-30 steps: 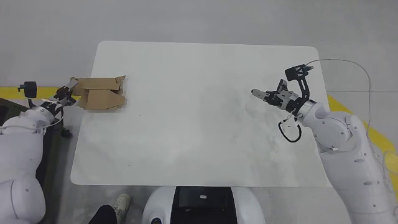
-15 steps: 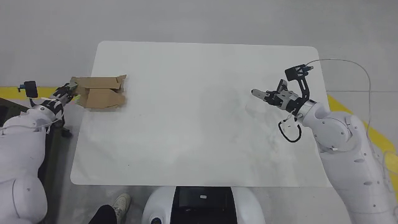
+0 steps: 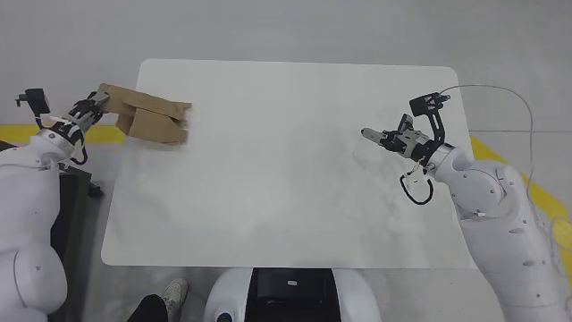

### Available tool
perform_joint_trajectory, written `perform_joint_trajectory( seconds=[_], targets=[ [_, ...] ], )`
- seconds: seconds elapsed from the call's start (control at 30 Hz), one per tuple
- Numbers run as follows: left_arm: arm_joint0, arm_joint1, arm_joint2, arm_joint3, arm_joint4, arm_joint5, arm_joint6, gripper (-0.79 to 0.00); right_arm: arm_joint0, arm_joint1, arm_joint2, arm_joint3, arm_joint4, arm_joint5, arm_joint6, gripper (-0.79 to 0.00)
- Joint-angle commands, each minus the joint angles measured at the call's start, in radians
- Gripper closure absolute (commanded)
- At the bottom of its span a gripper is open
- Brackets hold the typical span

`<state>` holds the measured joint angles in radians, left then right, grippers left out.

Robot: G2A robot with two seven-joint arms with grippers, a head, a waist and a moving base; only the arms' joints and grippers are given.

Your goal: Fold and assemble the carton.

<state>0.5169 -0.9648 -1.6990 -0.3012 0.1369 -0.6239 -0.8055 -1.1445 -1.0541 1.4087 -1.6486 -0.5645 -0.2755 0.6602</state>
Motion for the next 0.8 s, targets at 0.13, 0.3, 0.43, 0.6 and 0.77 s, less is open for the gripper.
perform_joint_trajectory(
  seconds=[0.13,0.3,0.43,0.6,0.77],
  targets=[
    [-0.044,-0.027,0.040,-0.032,-0.028,-0.007,0.005,0.000,0.000,0.000,0.000,0.000,0.000,0.000,0.000,-0.785],
    [-0.085,-0.057,0.094,-0.075,-0.037,-0.007,-0.010,0.000,0.000,0.000,0.000,0.000,0.000,0.000,0.000,-0.785],
    [-0.126,-0.087,0.145,-0.100,-0.057,0.010,-0.037,0.000,0.000,0.000,0.000,0.000,0.000,0.000,0.000,-0.785],
    [-0.179,-0.122,0.199,-0.111,-0.103,0.037,-0.073,0.000,0.000,0.000,0.000,0.000,0.000,0.000,0.000,-0.785],
    [-0.217,-0.158,0.251,-0.125,-0.145,0.042,-0.068,0.000,0.000,0.000,0.000,0.000,0.000,0.000,0.000,-0.785]
  ],
)
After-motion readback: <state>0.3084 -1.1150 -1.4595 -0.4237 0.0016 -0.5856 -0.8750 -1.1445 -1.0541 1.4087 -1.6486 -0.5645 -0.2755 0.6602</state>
